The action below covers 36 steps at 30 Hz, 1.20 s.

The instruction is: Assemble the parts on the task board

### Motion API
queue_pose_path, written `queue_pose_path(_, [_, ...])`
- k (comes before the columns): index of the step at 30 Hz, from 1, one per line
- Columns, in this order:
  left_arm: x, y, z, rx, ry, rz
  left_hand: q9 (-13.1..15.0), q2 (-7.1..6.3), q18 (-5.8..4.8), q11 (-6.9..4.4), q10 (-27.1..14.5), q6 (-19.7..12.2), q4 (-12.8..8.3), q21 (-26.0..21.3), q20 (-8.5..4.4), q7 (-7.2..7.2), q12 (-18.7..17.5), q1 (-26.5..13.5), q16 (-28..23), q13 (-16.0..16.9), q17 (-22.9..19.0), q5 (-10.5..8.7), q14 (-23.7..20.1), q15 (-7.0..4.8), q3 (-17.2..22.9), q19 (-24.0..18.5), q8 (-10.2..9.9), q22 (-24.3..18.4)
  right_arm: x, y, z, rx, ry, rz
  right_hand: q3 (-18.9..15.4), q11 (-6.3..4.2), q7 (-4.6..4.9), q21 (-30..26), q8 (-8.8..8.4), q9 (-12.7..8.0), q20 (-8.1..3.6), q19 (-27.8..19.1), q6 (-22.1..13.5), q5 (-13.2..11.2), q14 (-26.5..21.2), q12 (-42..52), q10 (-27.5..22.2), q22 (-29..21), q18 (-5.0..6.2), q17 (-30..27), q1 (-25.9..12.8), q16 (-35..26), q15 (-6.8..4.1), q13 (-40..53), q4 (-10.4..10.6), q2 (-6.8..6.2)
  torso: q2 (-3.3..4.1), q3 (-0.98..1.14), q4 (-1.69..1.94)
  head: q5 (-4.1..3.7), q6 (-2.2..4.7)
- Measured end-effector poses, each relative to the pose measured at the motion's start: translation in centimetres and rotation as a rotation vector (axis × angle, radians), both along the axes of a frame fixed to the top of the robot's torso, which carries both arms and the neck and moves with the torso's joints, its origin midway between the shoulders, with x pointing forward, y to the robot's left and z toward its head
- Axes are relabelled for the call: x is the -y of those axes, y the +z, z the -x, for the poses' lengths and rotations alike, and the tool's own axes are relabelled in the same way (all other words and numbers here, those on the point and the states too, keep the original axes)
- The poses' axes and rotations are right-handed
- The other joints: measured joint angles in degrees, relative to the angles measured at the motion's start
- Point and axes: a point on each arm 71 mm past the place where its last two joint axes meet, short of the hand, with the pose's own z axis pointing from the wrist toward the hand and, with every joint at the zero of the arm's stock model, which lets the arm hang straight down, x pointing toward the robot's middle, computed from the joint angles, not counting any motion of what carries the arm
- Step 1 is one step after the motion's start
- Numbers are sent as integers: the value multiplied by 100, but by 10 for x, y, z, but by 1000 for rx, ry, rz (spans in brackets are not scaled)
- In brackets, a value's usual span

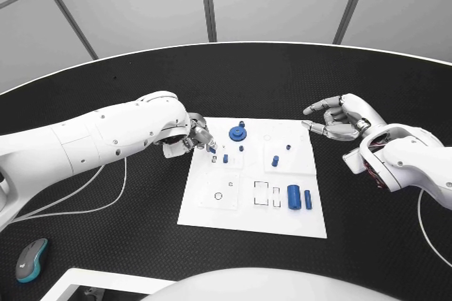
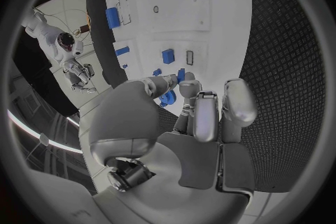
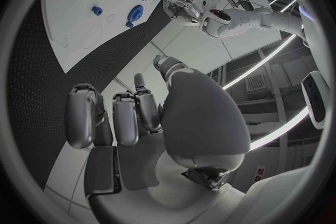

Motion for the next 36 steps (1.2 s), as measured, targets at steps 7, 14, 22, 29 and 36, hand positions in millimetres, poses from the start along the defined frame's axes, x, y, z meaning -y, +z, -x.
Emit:
queue_pose_path(7, [1, -7, 4, -11, -18, -15, 0, 1, 0, 0, 0, -1, -1, 0, 0, 1, 0, 1, 0, -1, 0, 4, -3, -3, 1, 0, -2, 0, 0, 0, 0, 0, 1, 0, 0, 0, 0, 0, 0, 0, 0, 0, 0, 0, 0, 0, 0, 0, 0, 0, 0, 0, 0, 0, 0, 0, 0, 3, -2, -10, -23])
queue_pose_path(14, [1, -13, 7, -11, -30, -30, 0, 2, 0, 0, 1, 11, -2, 0, 0, -10, 0, 2, 22, -1, 0, 24, -21, -21, 2, 0, 23, 0, 0, 0, 0, 3, 0, -1, 0, 0, 0, 0, 0, 0, 0, 0, 0, 0, 0, 0, 0, 0, 0, 0, 0, 0, 0, 0, 0, 0, 1, 2, 1, -16, -35])
queue_pose_path(22, [2, -15, 8, -12, -33, -31, 0, 2, 0, -20, 21, 19, -4, 21, 0, -18, 0, 2, 22, -1, 4, 23, -21, -20, 3, 0, 25, 5, -1, 0, 0, 5, 1, -2, 16, 0, 0, 0, 0, -5, 0, 0, 0, 39, 0, 0, 0, 0, 0, 0, 0, 0, 0, 0, 16, 0, 3, -3, 4, -20, -51])
queue_pose_path(29, [2, -16, 9, -23, -44, -34, 3, 2, 0, -19, 21, 20, -5, 21, 0, -18, -1, 2, 22, -2, 4, 23, -21, -20, 4, 0, 24, 6, -1, -1, 0, 5, 1, -2, 16, 0, 0, 0, 0, -5, 0, 0, 0, 39, 0, 0, 0, 0, 0, 0, 0, 0, 0, -1, 16, 0, 3, 1, 2, -17, -66])
queue_pose_path(36, [3, -17, 10, -39, -60, -40, 3, 2, 0, -19, 21, 19, -10, 20, -18, -17, -1, 2, 22, -2, 4, 21, -21, -20, 8, 19, 19, 20, -1, -1, 0, 5, 1, -2, 16, 0, 0, 0, 0, -5, 0, 0, 0, 39, 0, 0, 0, 0, 0, -1, 0, 0, 0, 4, 16, 0, -2, 4, 2, -15, -73])
